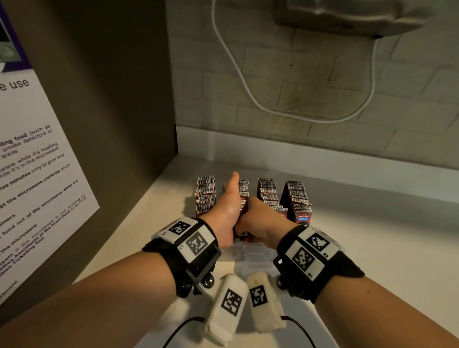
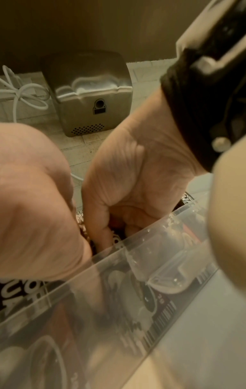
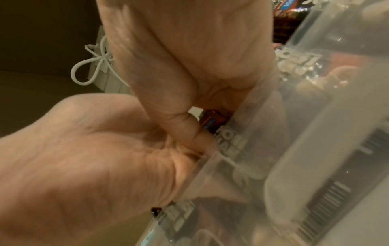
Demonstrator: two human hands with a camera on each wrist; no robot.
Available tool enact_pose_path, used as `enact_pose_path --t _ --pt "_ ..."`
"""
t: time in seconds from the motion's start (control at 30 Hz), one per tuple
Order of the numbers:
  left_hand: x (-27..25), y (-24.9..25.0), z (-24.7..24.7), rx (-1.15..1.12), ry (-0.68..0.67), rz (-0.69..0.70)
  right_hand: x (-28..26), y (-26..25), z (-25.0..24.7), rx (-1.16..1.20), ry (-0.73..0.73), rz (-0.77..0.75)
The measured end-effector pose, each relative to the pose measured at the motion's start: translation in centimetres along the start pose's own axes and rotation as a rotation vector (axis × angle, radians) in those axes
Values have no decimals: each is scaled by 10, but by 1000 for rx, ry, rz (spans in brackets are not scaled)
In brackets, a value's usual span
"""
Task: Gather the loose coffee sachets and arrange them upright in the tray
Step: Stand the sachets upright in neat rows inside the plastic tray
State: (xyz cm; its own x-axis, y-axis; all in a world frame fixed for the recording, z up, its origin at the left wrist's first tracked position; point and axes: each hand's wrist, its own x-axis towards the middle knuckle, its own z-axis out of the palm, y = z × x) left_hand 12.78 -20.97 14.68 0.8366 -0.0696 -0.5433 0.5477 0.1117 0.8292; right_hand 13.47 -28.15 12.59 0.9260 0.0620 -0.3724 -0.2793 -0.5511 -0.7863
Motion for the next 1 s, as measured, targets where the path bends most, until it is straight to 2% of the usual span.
enact_pose_path --t 0.1,0.33,0.43,0.53,0.63,0.7,0.8,1.0 --pt "1 -1 1 -12 43 32 -3 -1 -2 30 28 -9" --pt "-4 -1 0 -12 17 33 -4 1 0 33 28 -51" --pt "-5 -1 -1 -34 29 80 -11 -2 -3 36 51 -69" --pt "-7 2 -3 -58 -19 151 -22 -7 -14 8 90 -125" --pt "-16 8 -4 -45 -50 261 -36 -13 -35 54 175 -221" --pt "-26 15 -3 -42 -73 326 -45 -15 -53 145 284 -298" --pt "-40 20 1 -39 -89 418 -53 -10 -77 226 387 -314" --pt "-45 0 31 -101 -233 272 -47 6 -70 40 302 -202"
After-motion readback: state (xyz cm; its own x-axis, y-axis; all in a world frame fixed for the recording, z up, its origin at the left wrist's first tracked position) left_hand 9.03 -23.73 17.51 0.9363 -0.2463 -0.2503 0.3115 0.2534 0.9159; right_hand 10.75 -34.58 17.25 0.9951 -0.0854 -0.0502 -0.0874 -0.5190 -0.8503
